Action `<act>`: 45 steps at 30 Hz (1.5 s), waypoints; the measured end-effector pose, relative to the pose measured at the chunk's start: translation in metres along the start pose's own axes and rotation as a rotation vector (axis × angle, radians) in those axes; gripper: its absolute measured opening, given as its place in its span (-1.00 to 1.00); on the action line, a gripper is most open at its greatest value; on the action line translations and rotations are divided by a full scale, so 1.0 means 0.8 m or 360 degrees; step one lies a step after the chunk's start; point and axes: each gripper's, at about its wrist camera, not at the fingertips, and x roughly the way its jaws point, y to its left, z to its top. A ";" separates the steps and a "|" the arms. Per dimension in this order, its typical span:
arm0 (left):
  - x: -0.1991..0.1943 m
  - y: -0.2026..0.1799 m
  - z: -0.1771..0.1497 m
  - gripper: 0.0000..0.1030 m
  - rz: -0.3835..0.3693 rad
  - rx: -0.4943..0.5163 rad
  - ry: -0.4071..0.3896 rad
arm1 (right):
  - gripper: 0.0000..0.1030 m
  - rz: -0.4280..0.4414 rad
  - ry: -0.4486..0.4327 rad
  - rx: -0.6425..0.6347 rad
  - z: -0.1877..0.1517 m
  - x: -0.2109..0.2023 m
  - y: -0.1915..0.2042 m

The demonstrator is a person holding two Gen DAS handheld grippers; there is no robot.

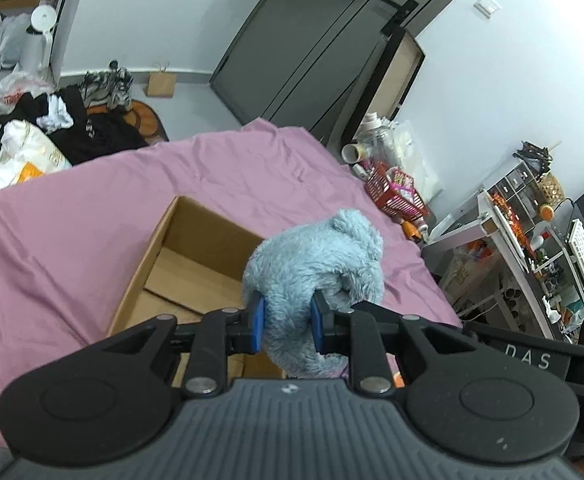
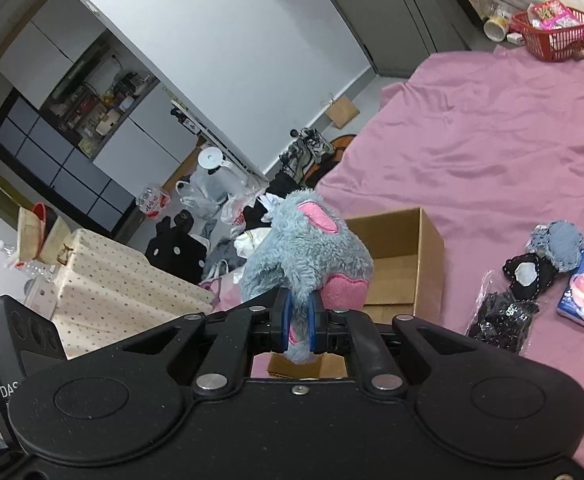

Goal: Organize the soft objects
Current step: 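Lift the grey-blue plush with the left gripper over the cardboard box, then lower the plush into the box and open the left gripper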

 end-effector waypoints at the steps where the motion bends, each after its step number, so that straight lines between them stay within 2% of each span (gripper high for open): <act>1: 0.003 0.007 0.000 -0.57 0.0000 -0.0010 0.0010 | -0.82 -0.0005 0.0016 0.0008 -0.001 0.006 0.000; 11: 0.029 0.068 0.002 -0.57 0.0066 -0.0157 0.0100 | -0.82 -0.0046 0.0162 -0.0007 -0.012 0.069 0.013; 16: 0.046 0.094 -0.002 -0.57 0.0107 -0.0214 0.0179 | -0.82 -0.0124 0.0247 -0.0043 -0.024 0.097 0.015; 24: 0.065 0.106 -0.008 -0.56 0.0184 -0.0229 0.0268 | -0.79 -0.0168 0.0332 0.0043 -0.034 0.116 -0.005; 27: 0.066 0.101 -0.010 -0.52 0.0256 -0.0191 0.0271 | -0.78 -0.0193 0.0364 0.0068 -0.039 0.118 -0.012; 29: 0.064 0.099 -0.009 -0.51 0.0259 -0.0188 0.0268 | -0.77 -0.0209 0.0367 0.0072 -0.041 0.117 -0.012; 33: 0.058 0.085 -0.005 -0.48 0.0271 -0.0154 0.0258 | -0.51 -0.0210 0.0335 0.0052 -0.041 0.099 -0.014; 35: 0.053 0.080 -0.003 -0.43 0.0273 -0.0153 0.0247 | -0.45 -0.0202 0.0315 0.0053 -0.039 0.089 -0.016; 37: 0.047 0.072 -0.003 -0.30 0.0283 -0.0141 0.0232 | -0.17 -0.0199 0.0286 0.0051 -0.037 0.077 -0.017; 39: 0.040 0.062 -0.003 -0.02 0.0315 -0.0113 0.0207 | 0.02 -0.0221 0.0237 0.0028 -0.036 0.063 -0.018; 42: 0.033 0.046 -0.005 0.27 0.0386 -0.0071 0.0179 | 0.21 -0.0208 0.0204 0.0021 -0.033 0.046 -0.022; 45: 0.025 0.032 -0.007 0.48 0.0383 -0.0048 0.0150 | 0.60 -0.0227 0.0145 0.0033 -0.029 0.025 -0.029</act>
